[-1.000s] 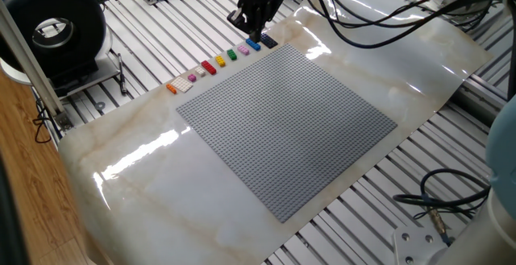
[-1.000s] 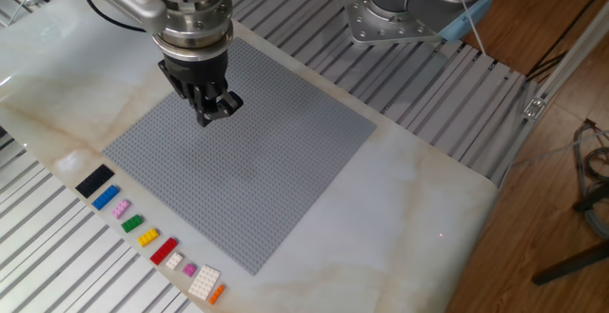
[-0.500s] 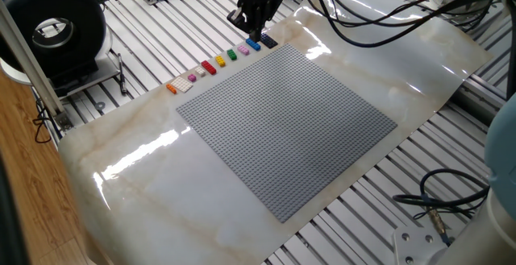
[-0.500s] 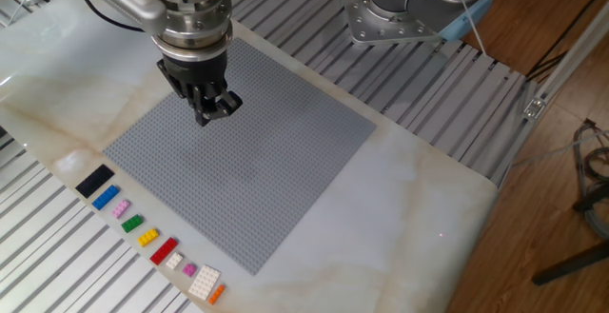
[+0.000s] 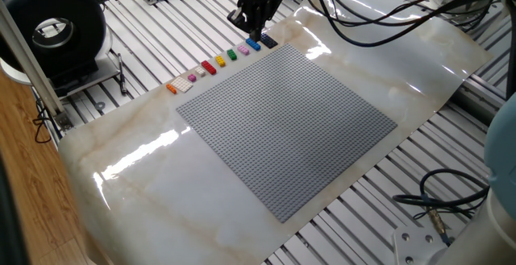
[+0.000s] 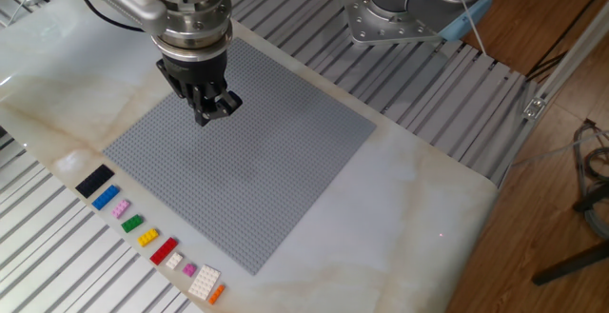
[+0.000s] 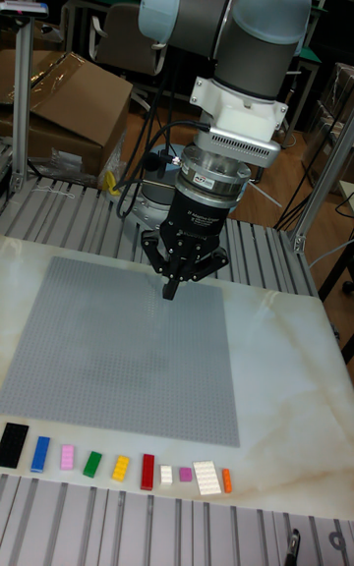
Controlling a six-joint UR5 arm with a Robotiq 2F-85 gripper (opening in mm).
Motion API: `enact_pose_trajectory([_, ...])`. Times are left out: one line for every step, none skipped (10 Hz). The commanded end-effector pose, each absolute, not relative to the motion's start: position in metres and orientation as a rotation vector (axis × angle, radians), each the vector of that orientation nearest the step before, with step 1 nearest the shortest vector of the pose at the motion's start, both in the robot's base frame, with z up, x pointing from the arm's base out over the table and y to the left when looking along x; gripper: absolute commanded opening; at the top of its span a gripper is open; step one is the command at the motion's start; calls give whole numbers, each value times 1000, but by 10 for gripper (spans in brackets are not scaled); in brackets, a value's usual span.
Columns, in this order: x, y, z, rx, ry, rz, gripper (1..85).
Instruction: Stack small Lego blocks one on top of the other
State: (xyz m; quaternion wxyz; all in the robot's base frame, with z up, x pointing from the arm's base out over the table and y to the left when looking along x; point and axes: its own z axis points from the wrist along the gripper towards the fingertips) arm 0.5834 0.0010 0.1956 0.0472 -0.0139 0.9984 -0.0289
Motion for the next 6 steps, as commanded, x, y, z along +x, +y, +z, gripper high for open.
enact_pose_trajectory([584,2,197,-62,3042,-81,10])
enact_pose_trajectory([584,2,197,-65,3042,-79,10])
enact_pose_trajectory([584,1,197,-67,3042,-81,10])
enact_pose_trajectory([584,1,197,-72,3042,-86,10])
enact_pose_trajectory([584,0,197,-74,3042,-88,10])
enact_pose_trajectory([585,0,197,-75,3040,-91,10])
